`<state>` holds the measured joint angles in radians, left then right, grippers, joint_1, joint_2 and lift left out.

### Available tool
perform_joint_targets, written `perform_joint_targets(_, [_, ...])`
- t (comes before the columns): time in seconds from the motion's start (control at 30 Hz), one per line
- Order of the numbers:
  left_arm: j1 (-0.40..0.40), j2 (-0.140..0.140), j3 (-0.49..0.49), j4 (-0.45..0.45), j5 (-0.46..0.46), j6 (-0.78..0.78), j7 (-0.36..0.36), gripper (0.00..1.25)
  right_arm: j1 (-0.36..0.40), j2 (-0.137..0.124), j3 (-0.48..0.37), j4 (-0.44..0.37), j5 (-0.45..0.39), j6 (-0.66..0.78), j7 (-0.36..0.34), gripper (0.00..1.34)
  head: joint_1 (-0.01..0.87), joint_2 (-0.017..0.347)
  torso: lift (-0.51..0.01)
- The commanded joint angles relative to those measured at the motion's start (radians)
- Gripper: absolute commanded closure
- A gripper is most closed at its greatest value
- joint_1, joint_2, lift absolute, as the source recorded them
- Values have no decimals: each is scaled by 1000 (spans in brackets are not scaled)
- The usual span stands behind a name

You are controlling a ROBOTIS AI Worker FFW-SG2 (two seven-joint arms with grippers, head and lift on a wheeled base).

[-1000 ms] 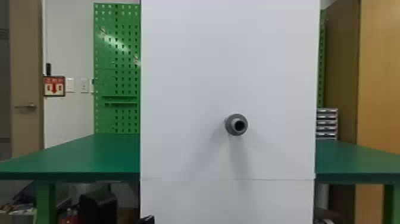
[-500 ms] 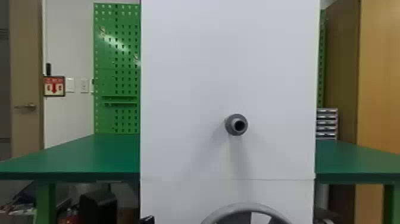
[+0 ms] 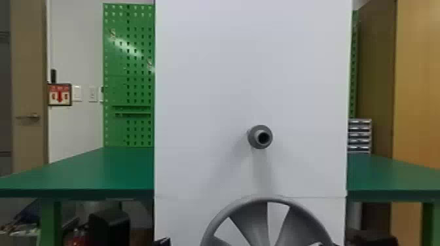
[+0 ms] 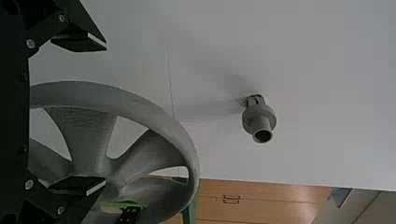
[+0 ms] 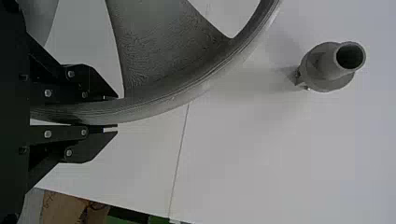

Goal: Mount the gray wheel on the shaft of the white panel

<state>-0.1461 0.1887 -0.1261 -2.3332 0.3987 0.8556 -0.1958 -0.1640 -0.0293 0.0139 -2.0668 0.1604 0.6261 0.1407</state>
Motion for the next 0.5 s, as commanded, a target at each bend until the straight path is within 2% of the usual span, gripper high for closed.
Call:
perform_joint_targets(0.0, [-3, 0, -1, 0, -1, 3, -2, 251, -42, -8, 11, -22, 27, 41, 5, 1136, 38, 40, -510])
perform_joint_targets(0.23, [-3, 0, 0, 0, -1, 7, -4, 251, -111, -21, 23, -27, 42, 60, 13, 1138, 38, 40, -510])
perform_joint_targets(0.47, [-4, 5, 2, 0, -1, 10, -7, 251, -183, -27, 46, -53, 64, 149, 13, 1138, 38, 40, -510])
